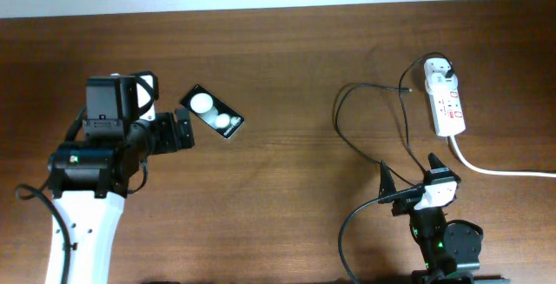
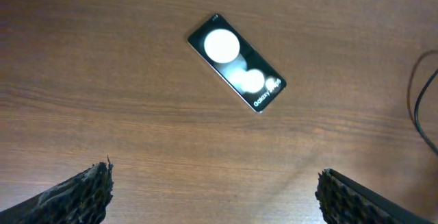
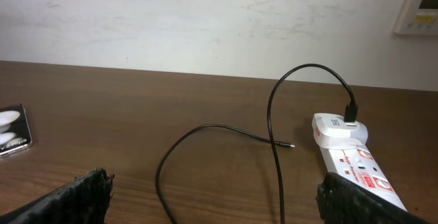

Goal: Plug charger to phone and switch on socket
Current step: 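Open the left gripper and move it over the black phone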

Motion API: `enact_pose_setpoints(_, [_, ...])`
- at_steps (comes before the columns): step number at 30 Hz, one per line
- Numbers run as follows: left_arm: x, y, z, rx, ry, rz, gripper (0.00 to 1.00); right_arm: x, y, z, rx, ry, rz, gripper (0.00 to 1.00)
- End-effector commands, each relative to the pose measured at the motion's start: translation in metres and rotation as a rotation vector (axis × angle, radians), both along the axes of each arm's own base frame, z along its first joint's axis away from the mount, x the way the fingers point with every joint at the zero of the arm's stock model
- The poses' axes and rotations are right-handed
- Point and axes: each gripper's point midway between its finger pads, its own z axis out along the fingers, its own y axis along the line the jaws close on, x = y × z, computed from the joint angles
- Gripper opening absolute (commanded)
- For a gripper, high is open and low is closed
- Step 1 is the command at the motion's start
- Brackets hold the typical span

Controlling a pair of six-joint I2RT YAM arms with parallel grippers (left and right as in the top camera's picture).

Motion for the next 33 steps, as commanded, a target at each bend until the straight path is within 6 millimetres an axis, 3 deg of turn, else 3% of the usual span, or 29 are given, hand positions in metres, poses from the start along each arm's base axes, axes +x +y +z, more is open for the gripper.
enact_pose_setpoints(1, [0.004,0.009,0.017,0.029,-0.034,0.047,0.99,0.0,-0.001,-0.003,-0.006,0.001,-0.001,0.99])
enact_pose_setpoints(4, [0.004,0.011,0.023,0.037,-0.045,0.055,0.99,0.0,-0.001,-0.003,-0.006,0.001,-0.001,0.99])
enact_pose_setpoints(7, [0.011,0.015,0.016,0.024,-0.023,0.113,0.99,0.0,-0.001,-0.003,-0.006,0.001,-0.001,0.99])
enact_pose_setpoints(9, [0.03,0.016,-0.008,0.017,0.059,0.16,0.99,0.0,-0.001,-0.003,-0.006,0.001,-0.001,0.99])
enact_pose_setpoints(11, [0.054,0.005,-0.018,-0.034,0.102,0.133,0.99,0.0,-0.001,-0.003,-0.006,0.001,-0.001,0.99])
enact_pose_setpoints(15, [0.116,-0.026,-0.011,-0.157,0.104,0.225,0.99,0.0,-0.001,-0.003,-0.006,0.001,-0.001,0.99])
enact_pose_setpoints(16, [0.124,-0.032,-0.016,-0.181,0.108,0.249,0.99,0.0,-0.001,-0.003,-0.006,0.001,-0.001,0.99])
enact_pose_setpoints(23, [0.13,-0.068,-0.052,-0.167,0.185,0.194,0.99,0.0,-0.001,-0.003,-0.006,0.001,-0.001,0.99])
enact_pose_setpoints(25, [0.131,-0.069,-0.064,-0.215,0.222,0.297,0.99,0.0,-0.001,-0.003,-0.006,0.001,-0.001,0.99])
enact_pose_setpoints(28, [0.138,-0.07,-0.09,-0.236,0.266,0.381,0.99,0.0,-0.001,-0.003,-0.006,0.001,-0.001,0.99])
enact_pose_setpoints(31, [0.142,-0.07,-0.15,-0.188,0.381,0.4,0.99,0.0,-0.001,-0.003,-0.006,0.001,-0.001,0.99])
enact_pose_setpoints(33, [0.141,-0.07,-0.178,-0.165,0.436,0.408,0.99,0.0,-0.001,-0.003,-0.006,0.001,-0.001,0.99])
